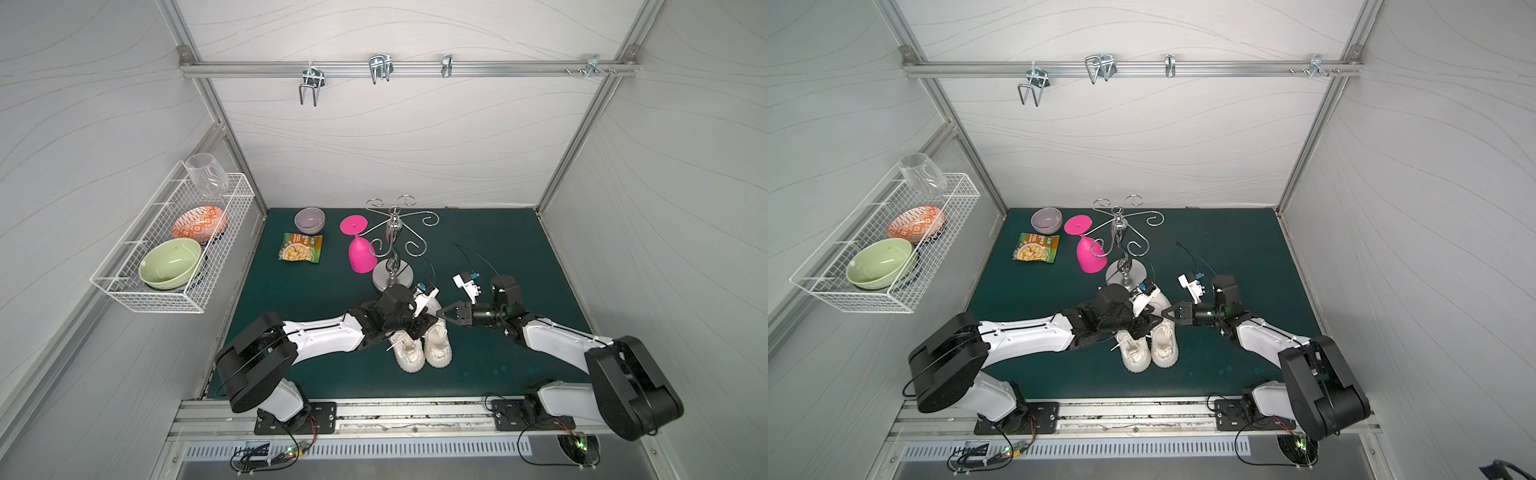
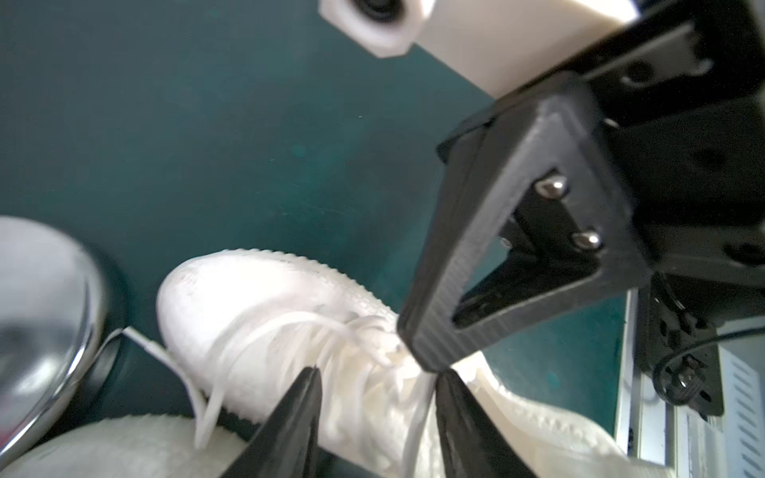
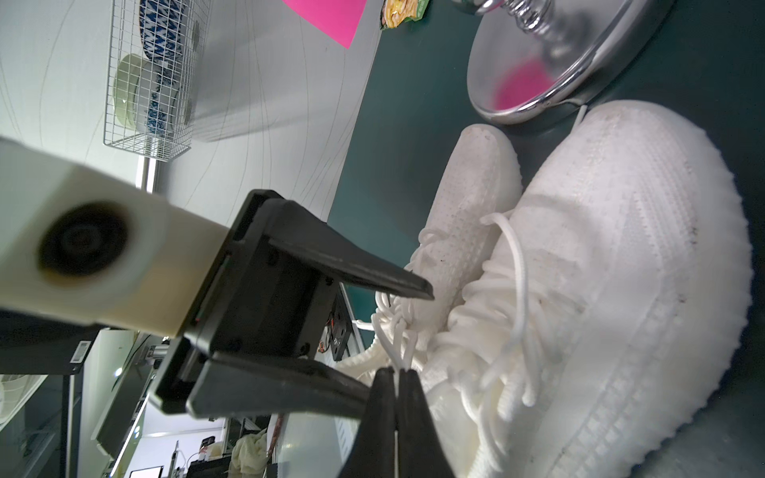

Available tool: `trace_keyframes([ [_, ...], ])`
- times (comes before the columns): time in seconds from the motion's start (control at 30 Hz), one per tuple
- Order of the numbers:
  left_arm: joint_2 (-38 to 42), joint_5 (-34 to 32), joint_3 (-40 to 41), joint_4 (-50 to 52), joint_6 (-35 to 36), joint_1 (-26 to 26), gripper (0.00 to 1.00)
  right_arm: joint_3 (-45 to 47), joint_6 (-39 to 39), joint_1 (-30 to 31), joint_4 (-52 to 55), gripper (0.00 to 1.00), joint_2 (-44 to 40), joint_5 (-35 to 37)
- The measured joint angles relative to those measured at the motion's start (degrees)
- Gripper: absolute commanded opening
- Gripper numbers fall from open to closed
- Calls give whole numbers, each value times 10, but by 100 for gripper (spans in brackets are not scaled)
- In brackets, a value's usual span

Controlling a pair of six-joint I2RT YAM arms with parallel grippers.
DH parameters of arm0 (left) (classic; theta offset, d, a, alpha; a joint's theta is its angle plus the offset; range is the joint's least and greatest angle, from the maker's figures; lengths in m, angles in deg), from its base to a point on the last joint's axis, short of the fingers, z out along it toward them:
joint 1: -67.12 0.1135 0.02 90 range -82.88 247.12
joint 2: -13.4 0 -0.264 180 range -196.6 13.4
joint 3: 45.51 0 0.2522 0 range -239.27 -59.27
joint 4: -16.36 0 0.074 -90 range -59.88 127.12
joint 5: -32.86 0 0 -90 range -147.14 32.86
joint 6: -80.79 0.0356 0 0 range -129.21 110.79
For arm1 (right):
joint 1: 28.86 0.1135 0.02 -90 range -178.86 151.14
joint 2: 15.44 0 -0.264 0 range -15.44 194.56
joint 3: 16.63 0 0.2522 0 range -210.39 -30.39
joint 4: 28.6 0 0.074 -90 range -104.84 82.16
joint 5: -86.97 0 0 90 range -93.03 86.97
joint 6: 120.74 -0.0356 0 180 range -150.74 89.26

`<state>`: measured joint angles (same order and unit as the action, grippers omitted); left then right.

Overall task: Tie the shoes
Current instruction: Wrap the shoelace around the shoelace.

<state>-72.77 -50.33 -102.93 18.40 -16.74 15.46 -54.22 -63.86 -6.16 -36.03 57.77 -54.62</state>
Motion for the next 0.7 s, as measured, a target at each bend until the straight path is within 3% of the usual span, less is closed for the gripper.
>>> trace_keyframes([
  [0.23,-12,-132,-109,159,-99,0,40,8,5,0,7,0,-19,21],
  [0.37,-40,-151,-139,195,-136,7,47,13,6,0,8,0,-23,28],
  [0.5,-52,-107,-133,198,-139,26,51,16,6,0,9,0,-26,30],
  [0.57,-51,-64,-114,180,-125,49,59,18,6,0,9,0,-26,30],
  [0.7,-53,27,-80,167,-81,99,62,19,6,0,9,0,-28,31],
])
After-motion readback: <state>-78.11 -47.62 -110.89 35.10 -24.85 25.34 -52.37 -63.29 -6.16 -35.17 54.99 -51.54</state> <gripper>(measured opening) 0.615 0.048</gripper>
